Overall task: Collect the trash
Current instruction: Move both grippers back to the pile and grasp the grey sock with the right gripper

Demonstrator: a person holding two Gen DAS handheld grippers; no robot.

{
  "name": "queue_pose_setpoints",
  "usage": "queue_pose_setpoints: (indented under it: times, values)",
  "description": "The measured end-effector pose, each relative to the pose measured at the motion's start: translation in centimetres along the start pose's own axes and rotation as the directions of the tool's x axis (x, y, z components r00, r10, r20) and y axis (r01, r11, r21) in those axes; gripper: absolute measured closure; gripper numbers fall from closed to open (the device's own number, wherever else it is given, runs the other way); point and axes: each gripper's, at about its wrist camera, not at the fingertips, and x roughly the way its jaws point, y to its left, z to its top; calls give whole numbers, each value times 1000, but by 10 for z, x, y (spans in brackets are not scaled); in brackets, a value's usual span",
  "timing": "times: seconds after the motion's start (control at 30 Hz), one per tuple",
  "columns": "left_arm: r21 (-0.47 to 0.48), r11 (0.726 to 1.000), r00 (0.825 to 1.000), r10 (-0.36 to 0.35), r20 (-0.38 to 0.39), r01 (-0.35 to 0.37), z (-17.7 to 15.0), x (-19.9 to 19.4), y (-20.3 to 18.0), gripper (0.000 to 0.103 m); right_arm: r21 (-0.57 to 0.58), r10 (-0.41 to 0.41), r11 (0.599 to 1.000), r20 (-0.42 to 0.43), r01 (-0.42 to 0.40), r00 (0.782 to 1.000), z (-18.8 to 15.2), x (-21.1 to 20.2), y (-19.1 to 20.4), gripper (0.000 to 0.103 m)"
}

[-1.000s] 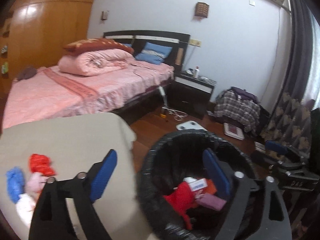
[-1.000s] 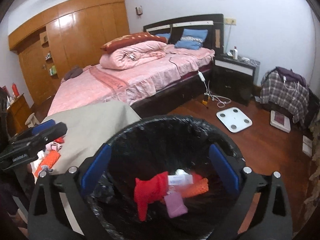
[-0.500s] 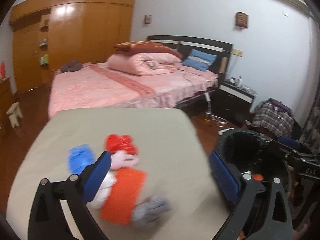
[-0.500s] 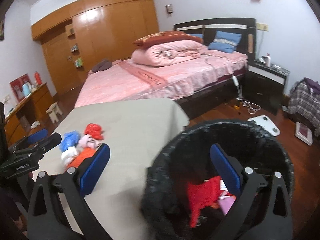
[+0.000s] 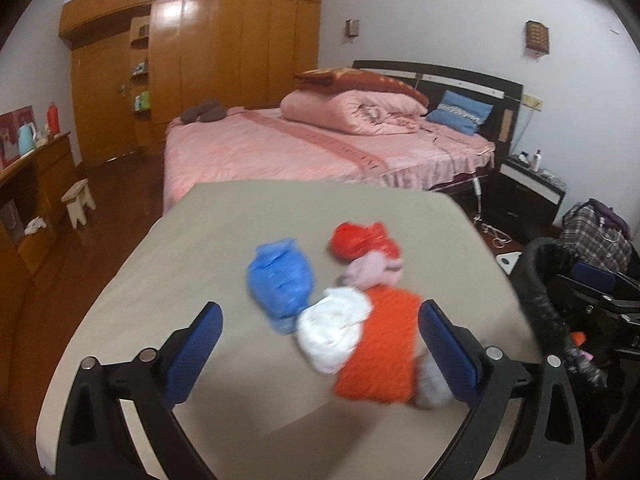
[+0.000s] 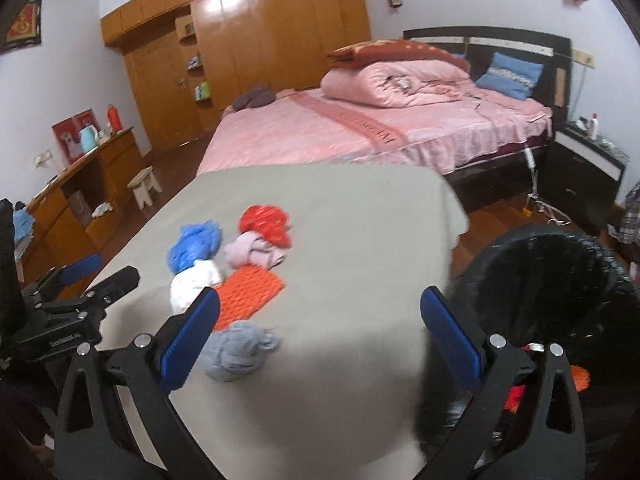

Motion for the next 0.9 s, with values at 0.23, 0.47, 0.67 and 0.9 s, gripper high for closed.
queue_pose_setpoints:
  times: [0.23, 0.47, 0.67, 0.9]
  values:
    - [-17, 999, 999, 29, -36, -29, -18, 10, 25, 7, -6, 22, 1000, -61, -22, 998, -14, 31, 25, 5]
    - [-28, 999, 998, 37, -55, -38, -25, 19, 40, 7, -10, 13, 1000, -116, -15, 993, -30, 58, 40, 6]
    - [-30, 998, 997, 45, -61, -47, -27, 22, 48, 7, -44, 13, 999, -162, -21, 987, -41, 73, 50, 6]
    - [-43, 998, 996, 46, -71, -49, -27, 26, 54, 7, -67, 49, 996, -228, -66, 972, -49, 86, 55, 26]
